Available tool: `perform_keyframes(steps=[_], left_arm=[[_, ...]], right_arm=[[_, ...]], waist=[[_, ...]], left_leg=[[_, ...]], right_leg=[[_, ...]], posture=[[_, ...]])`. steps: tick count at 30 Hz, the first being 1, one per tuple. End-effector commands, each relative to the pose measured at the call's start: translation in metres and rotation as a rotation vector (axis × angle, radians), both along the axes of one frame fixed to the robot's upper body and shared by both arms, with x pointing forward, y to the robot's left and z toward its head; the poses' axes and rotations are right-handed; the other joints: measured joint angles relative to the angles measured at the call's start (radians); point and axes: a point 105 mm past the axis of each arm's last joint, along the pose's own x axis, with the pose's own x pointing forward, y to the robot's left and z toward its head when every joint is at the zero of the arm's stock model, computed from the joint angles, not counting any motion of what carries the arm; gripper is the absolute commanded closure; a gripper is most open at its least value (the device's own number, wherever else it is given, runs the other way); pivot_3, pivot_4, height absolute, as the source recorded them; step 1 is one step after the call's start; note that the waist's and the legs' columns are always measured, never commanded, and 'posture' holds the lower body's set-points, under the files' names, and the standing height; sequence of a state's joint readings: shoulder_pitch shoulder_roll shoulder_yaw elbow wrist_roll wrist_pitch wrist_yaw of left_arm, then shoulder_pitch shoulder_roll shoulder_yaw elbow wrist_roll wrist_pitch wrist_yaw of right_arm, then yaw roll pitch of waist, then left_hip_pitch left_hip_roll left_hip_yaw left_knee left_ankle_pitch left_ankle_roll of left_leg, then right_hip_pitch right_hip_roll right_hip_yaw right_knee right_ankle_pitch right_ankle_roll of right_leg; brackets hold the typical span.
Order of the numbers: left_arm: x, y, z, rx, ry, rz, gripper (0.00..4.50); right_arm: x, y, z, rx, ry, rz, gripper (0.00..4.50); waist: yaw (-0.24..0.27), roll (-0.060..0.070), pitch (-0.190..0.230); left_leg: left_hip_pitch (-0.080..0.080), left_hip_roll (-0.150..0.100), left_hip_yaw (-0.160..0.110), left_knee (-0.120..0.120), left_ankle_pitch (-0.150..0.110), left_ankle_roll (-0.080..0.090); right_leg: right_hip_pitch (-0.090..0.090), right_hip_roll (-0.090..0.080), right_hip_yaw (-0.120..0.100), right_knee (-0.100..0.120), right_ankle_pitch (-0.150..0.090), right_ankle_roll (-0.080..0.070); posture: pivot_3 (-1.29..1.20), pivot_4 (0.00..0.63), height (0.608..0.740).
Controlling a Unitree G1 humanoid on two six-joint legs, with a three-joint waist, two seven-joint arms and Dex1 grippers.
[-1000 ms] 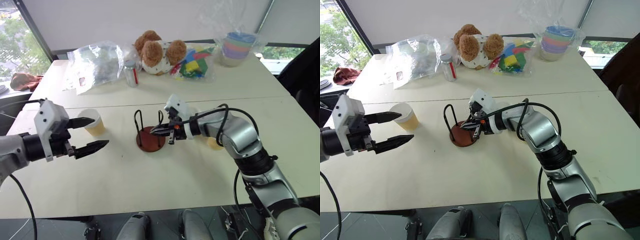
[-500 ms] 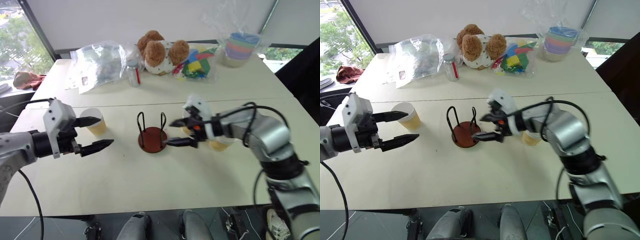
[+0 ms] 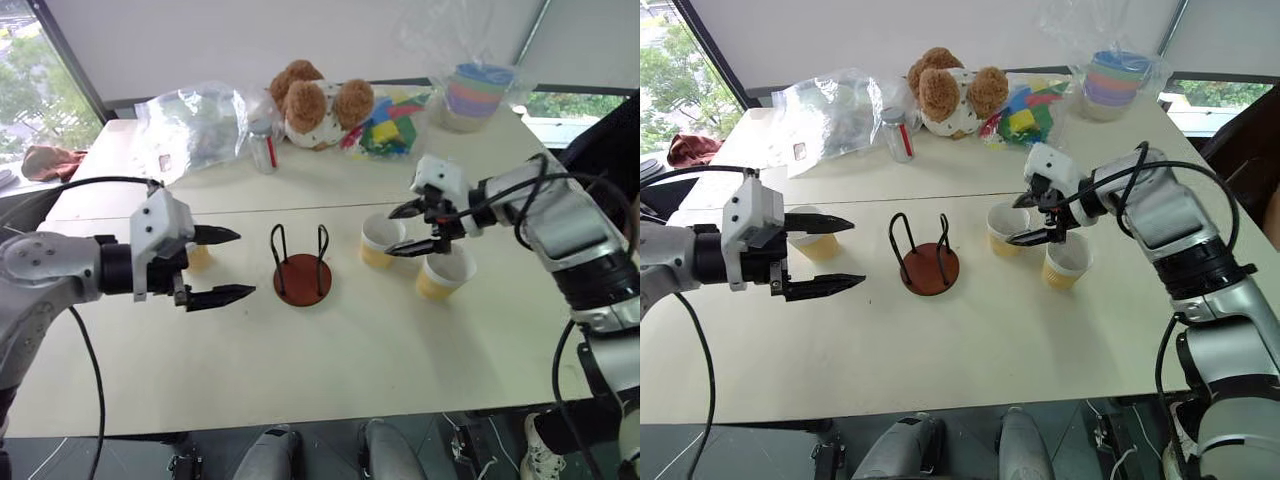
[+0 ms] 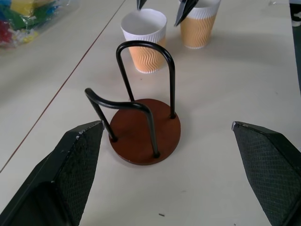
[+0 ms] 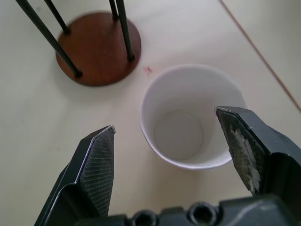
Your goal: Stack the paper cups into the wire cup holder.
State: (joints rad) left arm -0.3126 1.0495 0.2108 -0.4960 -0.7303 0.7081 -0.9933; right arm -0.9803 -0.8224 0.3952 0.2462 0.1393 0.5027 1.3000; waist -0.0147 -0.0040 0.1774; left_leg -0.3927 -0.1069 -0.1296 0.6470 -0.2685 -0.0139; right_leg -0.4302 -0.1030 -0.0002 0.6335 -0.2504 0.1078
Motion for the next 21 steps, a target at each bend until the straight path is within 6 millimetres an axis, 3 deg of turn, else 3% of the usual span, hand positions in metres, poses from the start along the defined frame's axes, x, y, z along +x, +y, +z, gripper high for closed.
perform_keyframes(steps=[1, 6, 7, 9, 15, 19, 21], left_arm=[[0.000, 0.001, 0.006, 0.000, -0.040, 0.016, 0.00], [0.002, 0.003, 0.003, 0.009, -0.049, 0.041, 0.00], [0.002, 0.003, 0.003, 0.004, -0.050, 0.044, 0.00], [0.002, 0.003, 0.003, -0.004, -0.052, 0.049, 0.00], [0.002, 0.005, 0.004, -0.007, -0.064, 0.070, 0.00], [0.002, 0.009, 0.005, -0.002, -0.066, 0.092, 0.00], [0.002, 0.019, 0.005, 0.009, -0.060, 0.121, 0.00]], right_arm=[[-0.001, 0.007, 0.015, -0.012, -0.037, 0.086, 0.79], [0.000, 0.014, 0.005, -0.038, -0.022, 0.134, 0.79], [0.002, 0.016, 0.002, -0.043, -0.023, 0.132, 1.03], [0.008, 0.017, -0.006, -0.070, -0.030, 0.121, 1.55], [0.014, 0.019, -0.012, -0.122, -0.060, 0.153, 4.44], [0.014, 0.020, -0.006, -0.130, -0.082, 0.172, 4.44], [0.016, 0.020, 0.009, -0.137, -0.124, 0.188, 4.44]], waist=[[-0.001, 0.000, 0.000], [-0.002, 0.000, 0.000], [-0.002, 0.000, 0.000], [-0.001, 0.000, 0.000], [0.001, 0.000, 0.000], [0.000, 0.000, 0.000], [-0.004, 0.000, 0.000]], left_leg=[[0.000, 0.000, 0.000, 0.000, 0.000, 0.000], [0.000, 0.001, 0.000, 0.001, 0.000, -0.001], [0.000, 0.001, 0.000, 0.001, 0.000, -0.001], [0.000, 0.001, 0.000, 0.001, 0.000, -0.001], [0.000, 0.000, 0.000, 0.001, 0.000, -0.001], [0.000, 0.000, 0.000, 0.001, 0.000, -0.001], [0.000, 0.000, 0.000, 0.001, 0.000, -0.001]], right_leg=[[0.000, 0.000, 0.000, 0.000, 0.000, 0.000], [0.000, 0.000, 0.000, 0.000, 0.000, 0.000], [0.000, 0.000, 0.000, 0.000, 0.000, 0.000], [0.000, 0.001, 0.000, 0.001, 0.000, 0.000], [0.000, 0.001, 0.000, 0.001, 0.000, 0.000], [0.000, 0.001, 0.000, 0.001, 0.000, 0.000], [0.000, 0.001, 0.000, 0.001, 0.000, 0.000]], posture=[[0.00, 0.150, 0.740], [0.00, 0.150, 0.740], [0.00, 0.150, 0.740], [0.00, 0.150, 0.740], [0.00, 0.150, 0.740], [0.00, 0.150, 0.740], [0.00, 0.150, 0.740]])
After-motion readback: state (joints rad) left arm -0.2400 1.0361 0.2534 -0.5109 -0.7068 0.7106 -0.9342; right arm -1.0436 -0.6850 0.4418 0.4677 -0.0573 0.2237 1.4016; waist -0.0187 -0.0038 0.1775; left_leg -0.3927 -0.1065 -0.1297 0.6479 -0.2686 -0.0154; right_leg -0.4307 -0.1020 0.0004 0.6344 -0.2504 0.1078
